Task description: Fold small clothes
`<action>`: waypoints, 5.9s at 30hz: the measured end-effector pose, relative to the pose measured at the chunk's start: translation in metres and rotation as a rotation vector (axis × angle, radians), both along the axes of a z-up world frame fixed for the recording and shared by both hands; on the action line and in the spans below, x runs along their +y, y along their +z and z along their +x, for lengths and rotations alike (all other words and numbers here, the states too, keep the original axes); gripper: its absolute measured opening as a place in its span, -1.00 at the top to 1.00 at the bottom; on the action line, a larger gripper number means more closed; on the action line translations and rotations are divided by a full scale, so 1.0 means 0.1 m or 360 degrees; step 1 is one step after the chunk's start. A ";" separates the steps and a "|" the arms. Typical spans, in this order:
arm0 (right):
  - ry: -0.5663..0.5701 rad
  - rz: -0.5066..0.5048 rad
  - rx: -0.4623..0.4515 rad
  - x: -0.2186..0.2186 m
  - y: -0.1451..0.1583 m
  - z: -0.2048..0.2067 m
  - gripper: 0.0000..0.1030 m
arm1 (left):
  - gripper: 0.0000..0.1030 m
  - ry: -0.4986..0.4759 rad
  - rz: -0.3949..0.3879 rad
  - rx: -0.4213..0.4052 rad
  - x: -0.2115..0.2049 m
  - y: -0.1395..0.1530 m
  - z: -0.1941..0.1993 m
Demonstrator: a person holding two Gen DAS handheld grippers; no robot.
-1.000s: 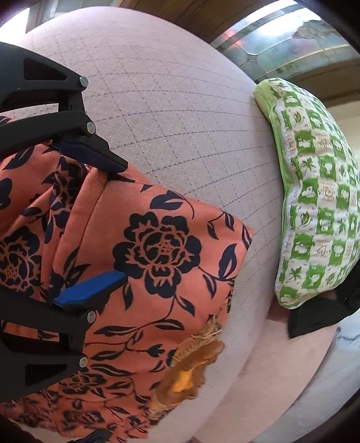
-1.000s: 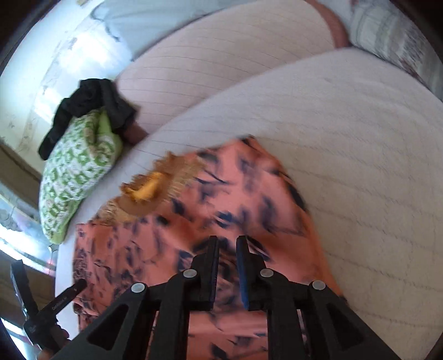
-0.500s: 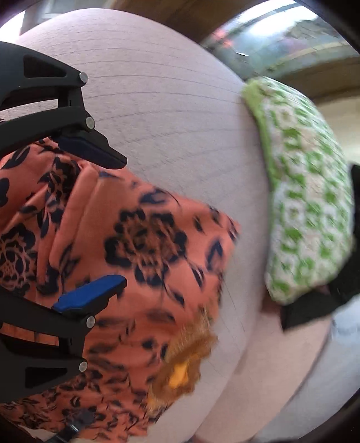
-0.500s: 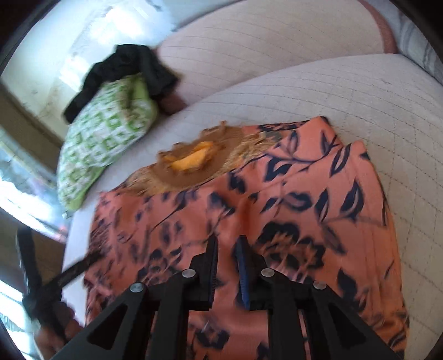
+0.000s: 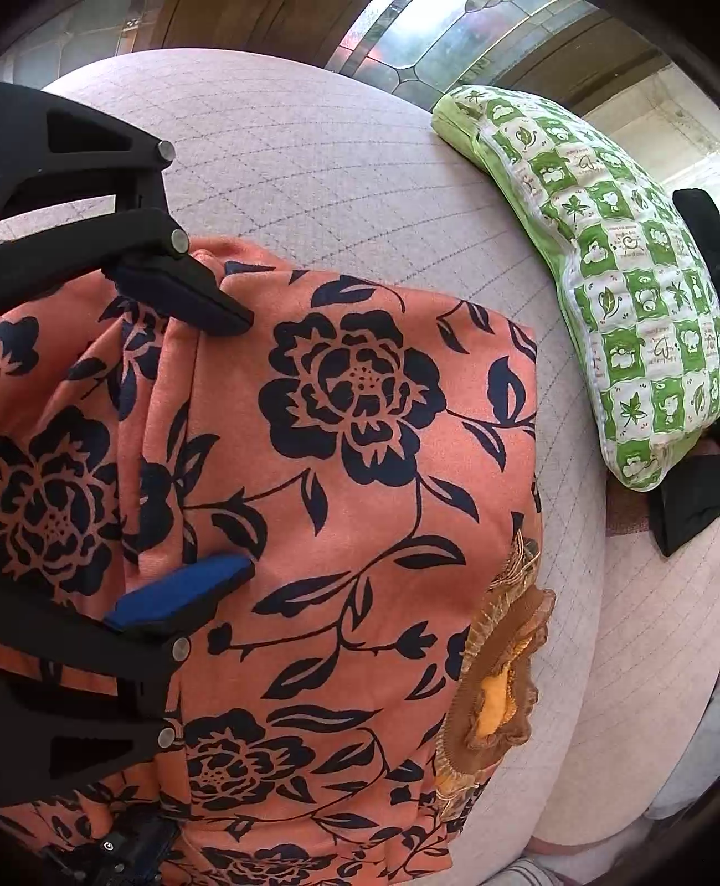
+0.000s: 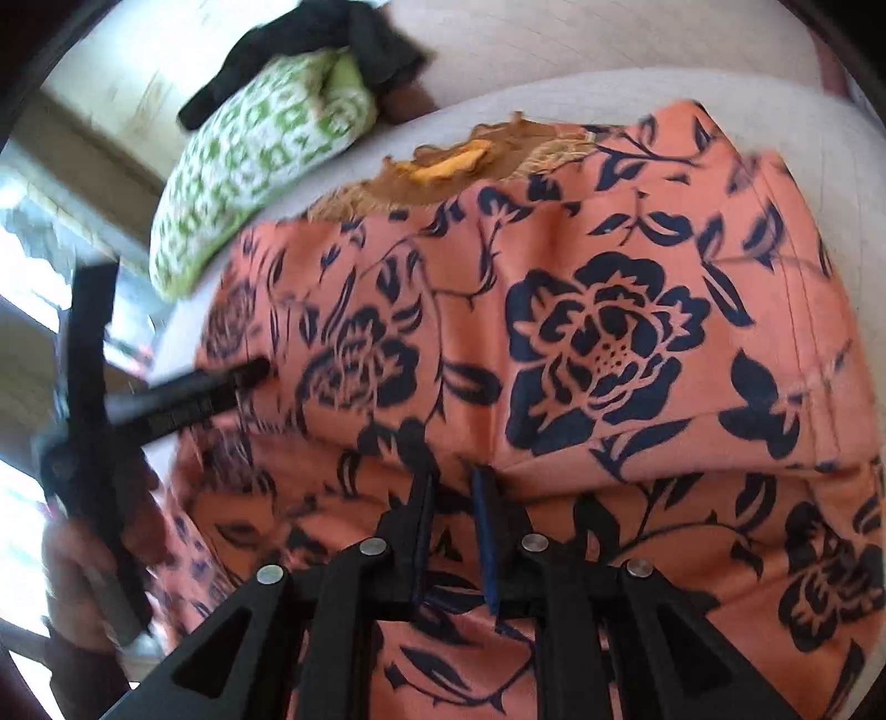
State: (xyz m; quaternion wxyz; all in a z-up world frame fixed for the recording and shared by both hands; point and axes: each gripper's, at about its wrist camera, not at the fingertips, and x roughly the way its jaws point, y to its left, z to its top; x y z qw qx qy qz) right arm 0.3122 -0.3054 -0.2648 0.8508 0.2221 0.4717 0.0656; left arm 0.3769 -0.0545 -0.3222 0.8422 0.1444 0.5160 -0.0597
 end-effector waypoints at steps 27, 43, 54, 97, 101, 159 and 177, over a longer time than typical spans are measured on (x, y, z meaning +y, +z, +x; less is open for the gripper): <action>-0.0659 -0.0203 -0.0295 -1.30 0.36 0.39 0.66 | -0.60 0.0443 -0.0189 -0.0031 0.69 0.21 0.18; -0.0540 -0.0086 -0.0276 -0.90 0.12 -0.31 0.66 | -0.64 0.0422 -0.0188 0.0030 0.53 0.14 0.15; -0.0447 0.0003 -0.0286 -0.79 0.12 -0.28 0.62 | -0.64 0.0404 -0.0178 0.0052 0.49 0.15 0.13; -0.0371 0.0009 -0.0172 -0.55 0.23 -1.85 -0.24 | -0.65 0.0323 -0.0068 -0.0020 1.56 0.08 -1.47; -0.0396 0.0052 -0.0140 -0.65 0.10 -2.12 -0.23 | -0.06 0.0304 -0.0251 0.0049 1.75 0.06 -1.78; -0.0228 0.0531 -0.0431 -0.64 0.77 -2.31 0.83 | 0.74 0.0180 -0.0895 0.0088 1.97 1.11 -1.66; -0.0755 0.0046 -0.0286 -1.82 0.12 0.66 0.82 | 0.72 0.0498 -0.0504 0.0076 1.08 0.26 1.50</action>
